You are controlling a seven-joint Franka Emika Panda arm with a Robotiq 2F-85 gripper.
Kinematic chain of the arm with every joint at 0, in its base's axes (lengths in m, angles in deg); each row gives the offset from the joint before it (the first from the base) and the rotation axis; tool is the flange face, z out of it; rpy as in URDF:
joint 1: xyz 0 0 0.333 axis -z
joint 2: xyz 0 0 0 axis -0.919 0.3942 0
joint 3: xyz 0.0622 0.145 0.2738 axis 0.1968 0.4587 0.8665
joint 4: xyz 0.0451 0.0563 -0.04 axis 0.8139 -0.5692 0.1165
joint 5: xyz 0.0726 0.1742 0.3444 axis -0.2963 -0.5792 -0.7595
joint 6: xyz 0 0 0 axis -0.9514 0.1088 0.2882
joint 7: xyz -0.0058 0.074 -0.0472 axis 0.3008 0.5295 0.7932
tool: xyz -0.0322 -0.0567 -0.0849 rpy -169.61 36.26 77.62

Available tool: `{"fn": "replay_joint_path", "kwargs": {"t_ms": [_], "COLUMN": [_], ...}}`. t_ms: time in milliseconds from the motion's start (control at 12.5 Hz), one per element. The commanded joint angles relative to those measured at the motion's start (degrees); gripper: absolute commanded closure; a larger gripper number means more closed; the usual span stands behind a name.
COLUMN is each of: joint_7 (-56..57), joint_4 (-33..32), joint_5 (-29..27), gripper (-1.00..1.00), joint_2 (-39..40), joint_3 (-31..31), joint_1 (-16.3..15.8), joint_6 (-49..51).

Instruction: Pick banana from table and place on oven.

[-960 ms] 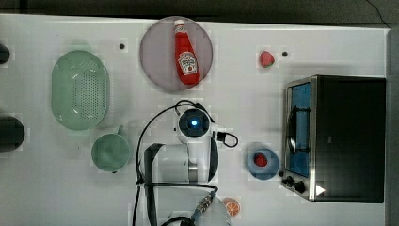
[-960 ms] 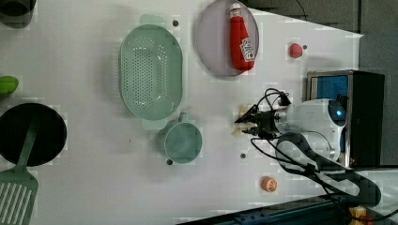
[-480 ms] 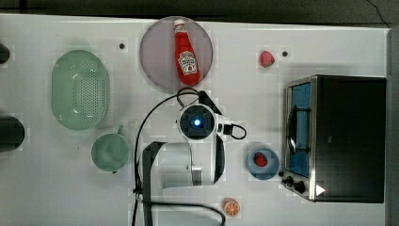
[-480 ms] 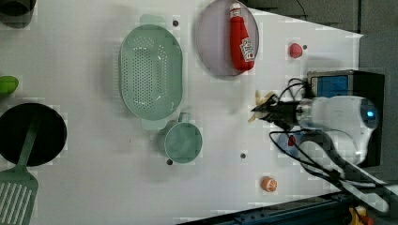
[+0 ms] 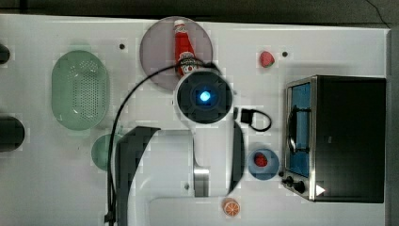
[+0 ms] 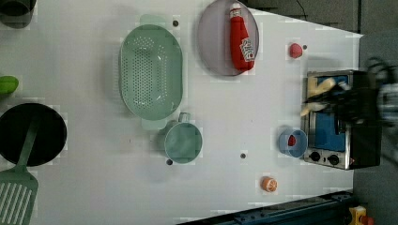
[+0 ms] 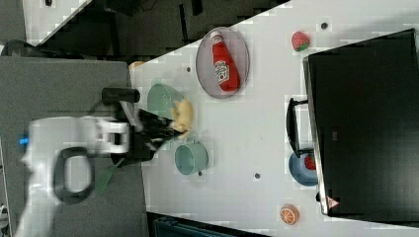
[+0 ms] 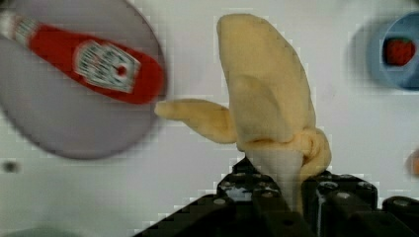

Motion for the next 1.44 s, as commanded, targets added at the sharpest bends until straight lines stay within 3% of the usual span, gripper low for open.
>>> {"fn": "replay_joint_path", "kwargs": {"t_ms": [80, 320, 800, 1280, 1440], "joint_7": [-2.17, 0.8, 22.84, 47.63, 50.76], "joint_4": [4.37, 8.5, 9.21, 11.16, 11.15], "joint_5": [0.88, 1.0, 3.13, 4.0, 3.7], "gripper": [0.61, 0.61, 0.61, 0.61, 0.32], "joint_2": [-2.75, -2.64, 1.49, 13.06, 16.24], "joint_3": [-3.04, -9.07, -24.82, -35.23, -35.84], "joint_1": [1.45, 2.08, 2.81, 3.04, 3.29], "joint_6": [6.54, 8.08, 7.13, -4.9, -6.65]}}
